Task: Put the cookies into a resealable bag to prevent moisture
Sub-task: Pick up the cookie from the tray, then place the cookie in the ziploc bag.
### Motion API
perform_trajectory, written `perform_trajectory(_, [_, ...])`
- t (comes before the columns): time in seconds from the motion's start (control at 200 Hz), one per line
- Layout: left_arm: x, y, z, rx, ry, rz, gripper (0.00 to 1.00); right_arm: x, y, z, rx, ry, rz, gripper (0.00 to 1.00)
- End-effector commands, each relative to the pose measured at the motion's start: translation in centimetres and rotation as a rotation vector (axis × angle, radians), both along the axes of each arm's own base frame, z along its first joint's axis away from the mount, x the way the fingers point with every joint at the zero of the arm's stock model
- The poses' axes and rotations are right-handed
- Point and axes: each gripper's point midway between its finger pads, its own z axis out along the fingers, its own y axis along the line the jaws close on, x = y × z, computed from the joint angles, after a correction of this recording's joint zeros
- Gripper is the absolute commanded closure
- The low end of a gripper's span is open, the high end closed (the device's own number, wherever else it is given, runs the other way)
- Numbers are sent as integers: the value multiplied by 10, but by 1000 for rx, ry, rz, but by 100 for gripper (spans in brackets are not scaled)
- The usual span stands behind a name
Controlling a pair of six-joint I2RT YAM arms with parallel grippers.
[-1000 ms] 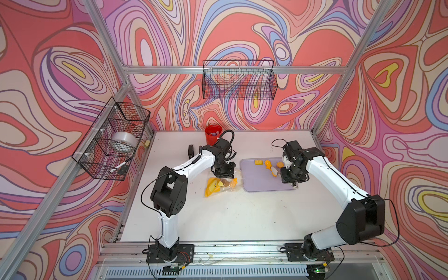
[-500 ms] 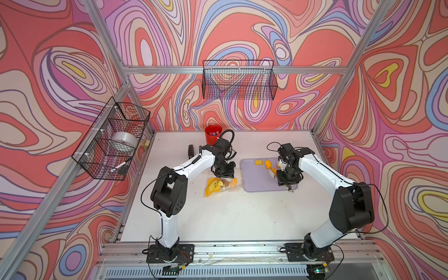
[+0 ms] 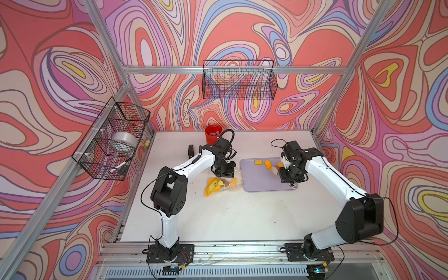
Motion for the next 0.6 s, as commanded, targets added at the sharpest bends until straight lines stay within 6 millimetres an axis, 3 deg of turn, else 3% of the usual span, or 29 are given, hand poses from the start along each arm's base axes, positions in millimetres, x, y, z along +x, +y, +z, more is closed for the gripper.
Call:
perform_trajectory(0.0, [0,-2,1,-3,6,-10,100,0,31,39,184,-98,91,71])
perform_trajectory(0.225, [0,-4,3,-9,4,-12,100,-15,81,52,370,-99,229,70])
perform_trajectory(0.426, [0,-5,6,-16,2,-13,100,-28,124,31,398,-29,336,69])
perform_trajectory(0.596, [-2,-6,12,-26,-6,-15,100,-22,142,5,407,10,315,69])
